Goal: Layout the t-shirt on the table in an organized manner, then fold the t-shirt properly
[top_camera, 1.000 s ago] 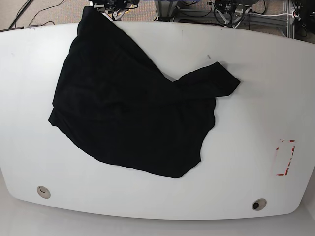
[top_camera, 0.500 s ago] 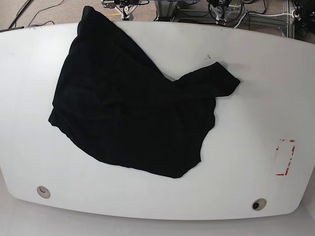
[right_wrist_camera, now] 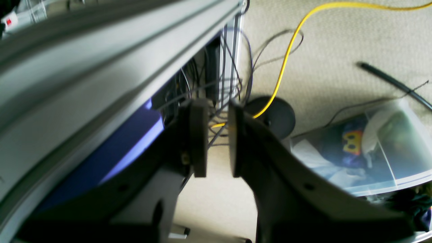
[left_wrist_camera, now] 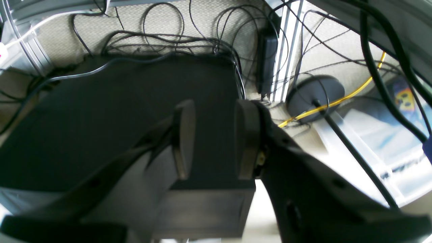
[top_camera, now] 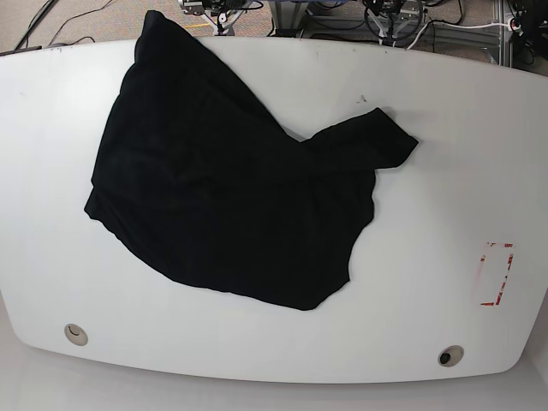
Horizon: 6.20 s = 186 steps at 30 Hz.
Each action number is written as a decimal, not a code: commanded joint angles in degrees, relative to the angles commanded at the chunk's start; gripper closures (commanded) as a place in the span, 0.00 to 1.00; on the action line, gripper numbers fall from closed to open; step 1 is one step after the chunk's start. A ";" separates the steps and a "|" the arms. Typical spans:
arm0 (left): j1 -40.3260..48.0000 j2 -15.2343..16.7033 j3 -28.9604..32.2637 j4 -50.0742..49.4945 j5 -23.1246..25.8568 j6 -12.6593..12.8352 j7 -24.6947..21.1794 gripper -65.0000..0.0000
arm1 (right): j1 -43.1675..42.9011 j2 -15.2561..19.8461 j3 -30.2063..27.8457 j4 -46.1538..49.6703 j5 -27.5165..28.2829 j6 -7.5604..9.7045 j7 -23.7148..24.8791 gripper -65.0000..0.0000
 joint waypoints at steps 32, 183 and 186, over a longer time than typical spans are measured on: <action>27.60 -2.99 -7.56 40.53 0.35 0.00 -1.05 0.71 | -27.34 0.09 3.96 39.47 0.00 0.35 -4.48 0.85; 26.02 -3.25 -18.29 95.03 0.53 -10.11 -0.97 0.35 | -27.60 11.78 -0.88 83.96 -5.19 13.80 -12.92 0.51; 26.02 -3.25 -18.29 95.03 0.53 -10.11 -0.97 0.35 | -27.43 12.40 -0.88 81.49 -5.19 13.54 -12.75 0.52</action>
